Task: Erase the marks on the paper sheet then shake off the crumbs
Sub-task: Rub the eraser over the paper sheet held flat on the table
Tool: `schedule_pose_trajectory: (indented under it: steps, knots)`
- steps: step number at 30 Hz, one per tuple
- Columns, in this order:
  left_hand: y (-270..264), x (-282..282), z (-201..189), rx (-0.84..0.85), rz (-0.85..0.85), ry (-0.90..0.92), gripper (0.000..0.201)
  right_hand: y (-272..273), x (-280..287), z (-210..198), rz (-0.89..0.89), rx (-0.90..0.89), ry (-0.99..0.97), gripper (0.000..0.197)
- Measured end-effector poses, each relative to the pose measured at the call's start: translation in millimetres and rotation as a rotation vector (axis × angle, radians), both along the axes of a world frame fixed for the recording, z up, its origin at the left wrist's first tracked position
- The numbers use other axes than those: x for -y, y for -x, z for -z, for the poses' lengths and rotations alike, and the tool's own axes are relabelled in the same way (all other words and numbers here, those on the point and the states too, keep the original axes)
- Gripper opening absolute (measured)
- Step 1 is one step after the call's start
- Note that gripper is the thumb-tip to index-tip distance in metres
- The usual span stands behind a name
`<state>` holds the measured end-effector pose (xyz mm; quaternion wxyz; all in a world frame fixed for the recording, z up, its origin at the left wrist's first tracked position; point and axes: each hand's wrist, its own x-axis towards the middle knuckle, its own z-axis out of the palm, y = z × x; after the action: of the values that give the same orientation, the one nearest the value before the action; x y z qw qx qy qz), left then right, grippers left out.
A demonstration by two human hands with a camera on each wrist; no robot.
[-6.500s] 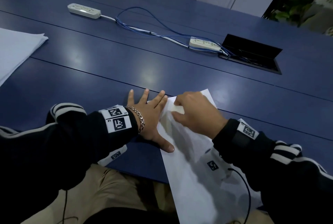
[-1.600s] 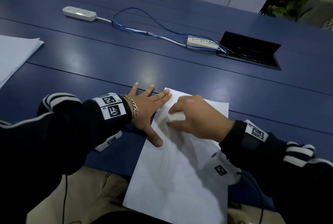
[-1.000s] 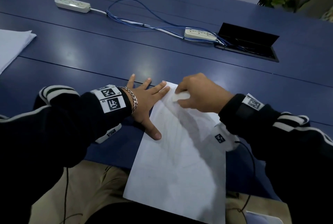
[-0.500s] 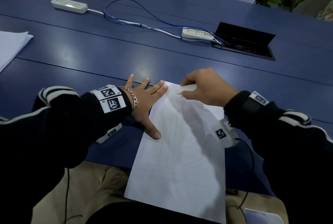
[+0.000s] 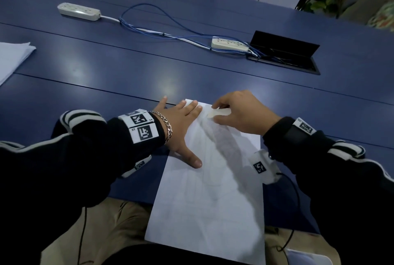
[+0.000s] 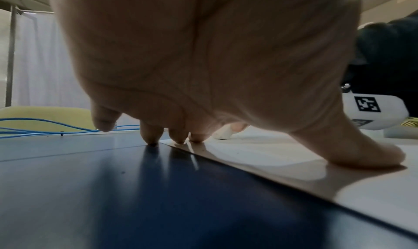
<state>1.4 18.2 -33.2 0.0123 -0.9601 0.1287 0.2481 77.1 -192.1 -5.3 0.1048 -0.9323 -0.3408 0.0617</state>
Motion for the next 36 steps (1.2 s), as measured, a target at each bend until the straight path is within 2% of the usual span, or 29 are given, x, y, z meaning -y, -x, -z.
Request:
schedule_pose_trajectory:
  steps: [4,8,14,19,24,28,29,33,36]
  knots:
    - [0,2,2,0.009,-0.032,-0.039,0.167,12,-7,5,-0.044,0.036,0.014,0.032]
    - [0,5,0,0.013,-0.041,-0.066,0.170,22,-6,-4,-0.179,-0.118,0.029,0.026]
    - [1,6,-4,0.003,-0.058,-0.080,0.170,1,-3,-2,-0.063,0.041,-0.006,0.032]
    - [2,9,-7,0.002,-0.073,-0.097,0.172,20,-1,-5,-0.170,-0.094,0.018,0.028]
    - [1,11,-11,-0.016,-0.089,-0.112,0.174,-1,1,-1,-0.024,0.033,-0.014,0.030]
    - [0,13,-10,-0.015,-0.081,-0.125,0.175,30,-3,-2,-0.231,-0.047,0.040,0.026]
    - [0,13,-10,-0.017,-0.079,-0.125,0.175,29,-2,-4,-0.238,-0.060,0.049,0.026]
    - [-1,13,-11,-0.018,-0.072,-0.103,0.172,-7,10,-5,-0.060,-0.010,0.001,0.029]
    - [-4,11,-10,-0.041,-0.031,-0.048,0.170,-13,12,0,-0.039,-0.049,-0.001,0.029]
